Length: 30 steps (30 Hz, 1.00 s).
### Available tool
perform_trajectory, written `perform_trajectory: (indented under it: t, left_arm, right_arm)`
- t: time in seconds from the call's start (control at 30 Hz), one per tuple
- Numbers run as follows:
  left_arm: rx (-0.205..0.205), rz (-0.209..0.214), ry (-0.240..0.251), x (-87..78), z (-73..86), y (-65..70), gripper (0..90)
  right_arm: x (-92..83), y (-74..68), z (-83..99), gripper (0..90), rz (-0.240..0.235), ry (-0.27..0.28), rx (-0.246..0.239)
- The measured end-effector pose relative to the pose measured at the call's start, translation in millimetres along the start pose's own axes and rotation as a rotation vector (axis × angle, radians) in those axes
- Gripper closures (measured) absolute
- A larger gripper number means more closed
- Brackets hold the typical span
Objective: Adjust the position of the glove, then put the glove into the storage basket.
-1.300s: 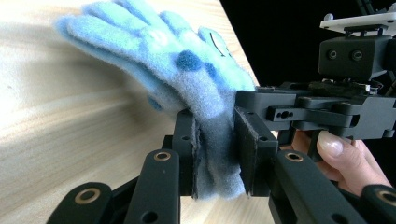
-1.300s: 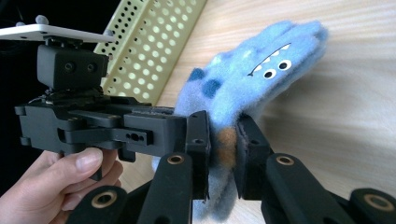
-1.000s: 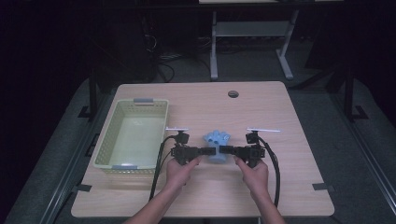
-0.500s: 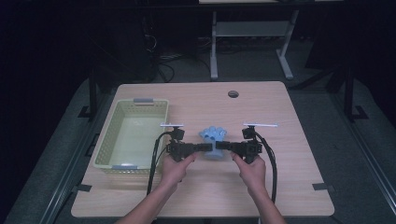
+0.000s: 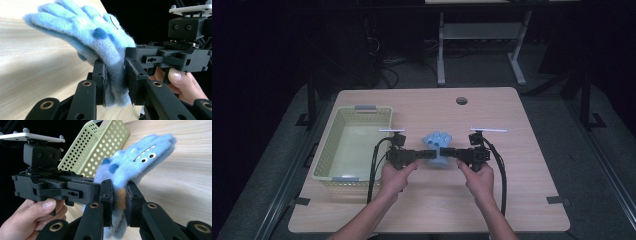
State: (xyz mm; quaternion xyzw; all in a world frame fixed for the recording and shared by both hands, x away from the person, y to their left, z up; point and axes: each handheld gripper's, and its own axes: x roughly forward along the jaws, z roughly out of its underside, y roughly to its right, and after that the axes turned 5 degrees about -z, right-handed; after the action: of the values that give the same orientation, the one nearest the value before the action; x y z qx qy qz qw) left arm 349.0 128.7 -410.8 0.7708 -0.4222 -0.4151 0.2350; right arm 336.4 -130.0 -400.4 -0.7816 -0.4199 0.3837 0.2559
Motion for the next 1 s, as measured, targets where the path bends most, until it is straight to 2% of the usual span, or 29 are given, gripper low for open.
perform_trajectory:
  t: [0.37,0.77,1.0]
  left_arm:
    - [0.018,-0.005,0.011,-12.5,-7.2,2.7,70.5]
    - [0.007,-0.002,0.026,-24.9,-10.6,-2.0,70.5]
    - [0.005,-0.007,0.042,-38.7,-12.7,-5.1,70.5]
  right_arm:
    - [4.7,-8.6,-6.6,78.4,-0.018,0.004,-0.017]
    - [14.7,-15.9,-12.6,78.4,-0.031,-0.010,-0.018]
    - [24.2,-23.8,-17.6,78.4,-0.040,-0.022,-0.030]
